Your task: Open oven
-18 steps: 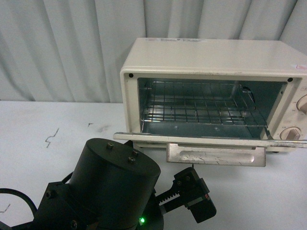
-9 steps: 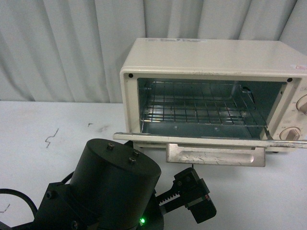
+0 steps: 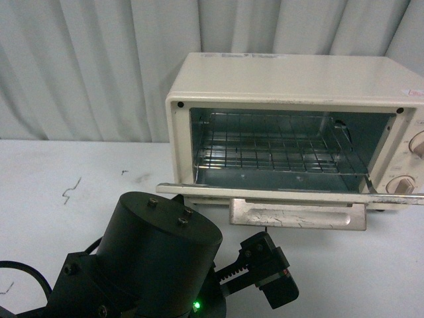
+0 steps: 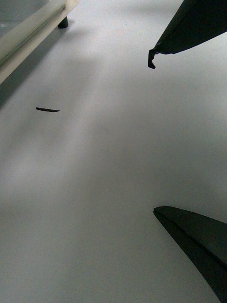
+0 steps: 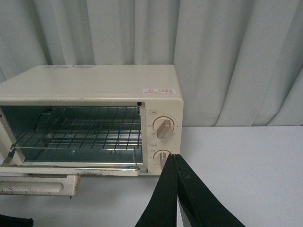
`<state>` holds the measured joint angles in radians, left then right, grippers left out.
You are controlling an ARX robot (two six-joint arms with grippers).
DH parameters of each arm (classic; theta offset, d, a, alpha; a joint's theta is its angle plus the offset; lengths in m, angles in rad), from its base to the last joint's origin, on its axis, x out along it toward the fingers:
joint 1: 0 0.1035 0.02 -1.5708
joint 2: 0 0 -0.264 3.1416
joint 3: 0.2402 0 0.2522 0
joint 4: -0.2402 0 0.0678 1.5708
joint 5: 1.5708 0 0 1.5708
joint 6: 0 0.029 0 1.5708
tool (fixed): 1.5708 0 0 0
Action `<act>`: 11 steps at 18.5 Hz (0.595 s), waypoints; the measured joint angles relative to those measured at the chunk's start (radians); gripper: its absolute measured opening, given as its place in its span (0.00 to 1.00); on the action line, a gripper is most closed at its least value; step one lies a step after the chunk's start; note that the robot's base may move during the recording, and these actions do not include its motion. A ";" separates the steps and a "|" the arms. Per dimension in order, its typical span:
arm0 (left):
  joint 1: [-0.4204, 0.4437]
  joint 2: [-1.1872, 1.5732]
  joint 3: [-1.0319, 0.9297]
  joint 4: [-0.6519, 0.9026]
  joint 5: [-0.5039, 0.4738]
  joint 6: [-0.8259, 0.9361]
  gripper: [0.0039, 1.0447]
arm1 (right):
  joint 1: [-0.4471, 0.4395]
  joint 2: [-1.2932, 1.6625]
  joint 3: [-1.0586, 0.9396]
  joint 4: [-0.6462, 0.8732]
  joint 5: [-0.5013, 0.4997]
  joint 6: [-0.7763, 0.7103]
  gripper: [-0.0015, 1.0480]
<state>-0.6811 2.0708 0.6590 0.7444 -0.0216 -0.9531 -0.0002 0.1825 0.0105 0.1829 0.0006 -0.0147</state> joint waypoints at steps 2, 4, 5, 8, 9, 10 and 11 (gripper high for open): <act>0.000 0.000 0.000 0.000 0.000 0.000 0.94 | 0.000 -0.080 0.000 -0.122 0.000 0.000 0.02; 0.000 0.000 0.000 0.000 0.002 0.000 0.94 | 0.000 -0.180 0.003 -0.170 0.000 0.000 0.02; 0.000 0.000 0.000 0.000 -0.001 0.000 0.94 | 0.000 -0.180 0.000 -0.196 0.001 0.000 0.02; 0.000 0.000 0.000 0.000 0.000 0.000 0.94 | 0.000 -0.180 0.000 -0.186 0.000 0.000 0.07; 0.000 0.000 0.000 0.000 0.000 0.000 0.94 | 0.000 -0.180 0.000 -0.187 0.000 0.000 0.17; 0.000 0.000 0.000 0.000 0.000 0.000 0.94 | 0.000 -0.180 0.000 -0.187 0.000 0.000 0.26; 0.000 0.000 0.000 0.000 0.000 0.000 0.94 | 0.000 -0.180 0.000 -0.187 0.000 0.000 0.36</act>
<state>-0.6811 2.0708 0.6586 0.7441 -0.0219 -0.9531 -0.0002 0.0025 0.0109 -0.0036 0.0002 -0.0147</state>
